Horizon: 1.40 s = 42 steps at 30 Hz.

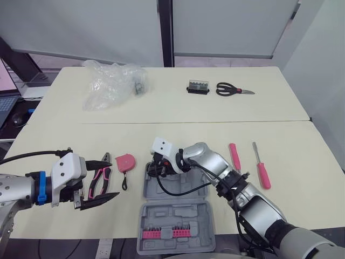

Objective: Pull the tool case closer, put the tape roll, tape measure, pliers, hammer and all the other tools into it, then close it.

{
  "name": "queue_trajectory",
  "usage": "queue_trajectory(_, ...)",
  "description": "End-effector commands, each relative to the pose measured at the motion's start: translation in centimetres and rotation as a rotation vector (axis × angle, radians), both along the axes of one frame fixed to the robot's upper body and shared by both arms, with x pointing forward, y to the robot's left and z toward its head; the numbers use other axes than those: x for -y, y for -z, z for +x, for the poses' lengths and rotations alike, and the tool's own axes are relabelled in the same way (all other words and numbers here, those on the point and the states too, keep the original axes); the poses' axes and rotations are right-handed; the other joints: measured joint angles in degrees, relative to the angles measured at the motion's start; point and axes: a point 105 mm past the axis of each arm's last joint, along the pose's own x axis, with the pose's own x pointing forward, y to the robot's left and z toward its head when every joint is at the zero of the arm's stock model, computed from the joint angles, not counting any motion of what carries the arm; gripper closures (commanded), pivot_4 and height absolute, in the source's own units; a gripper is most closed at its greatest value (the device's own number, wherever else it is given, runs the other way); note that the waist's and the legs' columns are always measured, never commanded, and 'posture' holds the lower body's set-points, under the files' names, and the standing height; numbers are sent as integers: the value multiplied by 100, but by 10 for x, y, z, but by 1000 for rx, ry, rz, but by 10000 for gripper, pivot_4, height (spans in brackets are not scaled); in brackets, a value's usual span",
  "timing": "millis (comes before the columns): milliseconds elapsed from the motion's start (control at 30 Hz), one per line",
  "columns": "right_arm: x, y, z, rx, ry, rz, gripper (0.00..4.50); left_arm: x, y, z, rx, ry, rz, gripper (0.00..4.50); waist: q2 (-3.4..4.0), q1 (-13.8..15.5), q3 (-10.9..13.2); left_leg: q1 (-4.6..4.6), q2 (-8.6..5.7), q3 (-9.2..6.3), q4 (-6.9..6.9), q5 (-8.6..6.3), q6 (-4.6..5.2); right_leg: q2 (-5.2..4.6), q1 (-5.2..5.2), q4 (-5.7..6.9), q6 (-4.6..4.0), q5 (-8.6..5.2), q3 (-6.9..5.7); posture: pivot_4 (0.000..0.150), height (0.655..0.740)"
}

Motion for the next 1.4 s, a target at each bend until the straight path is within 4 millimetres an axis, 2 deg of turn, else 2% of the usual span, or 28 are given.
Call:
queue_trajectory(33, -2, -12, -12, 51, -67, 74, 29853, -2, -4, 1, 32, -9, 5, 0, 0, 0, 0, -1, 0, -1, 0, 0, 0, 0, 0, 0, 0, 0, -1, 1500, 7400)
queue_trajectory(100, -1, -8, -11, 87, -59, 76, 31548, -3, -4, 1, 32, -10, 5, 0, 0, 0, 0, 0, 0, 0, -1, 0, 0, 0, 0, -1, 0, 0, 0, 1500, 7400)
queue_trajectory(300, -4, -2, -11, 147, -59, 88, 44520, -5, -4, 1, 30, -12, 6, 0, 0, -3, 0, 0, 0, 1, -1, 0, 0, 0, 0, 0, 0, 0, 1, 1500, 7400)
queue_trajectory(467, -6, 0, -4, 211, -36, 107, 44520, -5, -4, 1, 31, -12, 5, 0, -1, -2, 0, 0, 0, 1, -1, 0, 0, 0, 0, -1, 0, 0, 0, 1500, 7400)
queue_trajectory(733, -7, 18, 9, 268, 15, 110, 44520, -6, -2, 1, 30, -16, 4, 0, -1, -3, 0, 1, 0, 1, -1, 0, -1, 0, 1, -1, 0, 0, 0, 1500, 7400)
queue_trajectory(967, 3, 52, 12, 224, 31, -22, 44520, -10, 4, -1, 28, -26, -4, 0, -1, -6, -1, 4, 0, 2, -1, 1, -1, 0, 1, 0, 0, 0, 2, 1500, 7400)
queue_trajectory(1067, 7, 61, 12, 201, 31, -55, 44520, -11, 5, -1, 29, -30, -6, 0, -6, -6, -4, 11, 0, 1, -1, 1, -1, 0, 7, 1, 0, 0, 1, 1500, 7400)
queue_trajectory(1167, 4, 52, 10, 204, 23, 0, 44520, -12, 6, -1, 30, -38, -8, 0, -13, -6, -9, 18, 0, 0, -1, 1, -2, 0, 9, 2, -1, 0, 1, 1500, 7400)
queue_trajectory(1267, -2, 20, 11, 236, 23, 145, 44520, -18, 4, 1, 48, -65, -19, 0, -13, 7, -8, 15, 0, 1, -1, 1, -2, 0, 10, 2, -1, 0, 1, 1500, 7400)
queue_trajectory(1400, 11, -21, 3, 320, -5, 278, 44520, -32, 3, 3, 69, -143, -57, 0, -11, 9, -6, -1, 1, -1, -2, 1, -2, -1, 0, 0, -1, 0, -2, 1500, 7400)
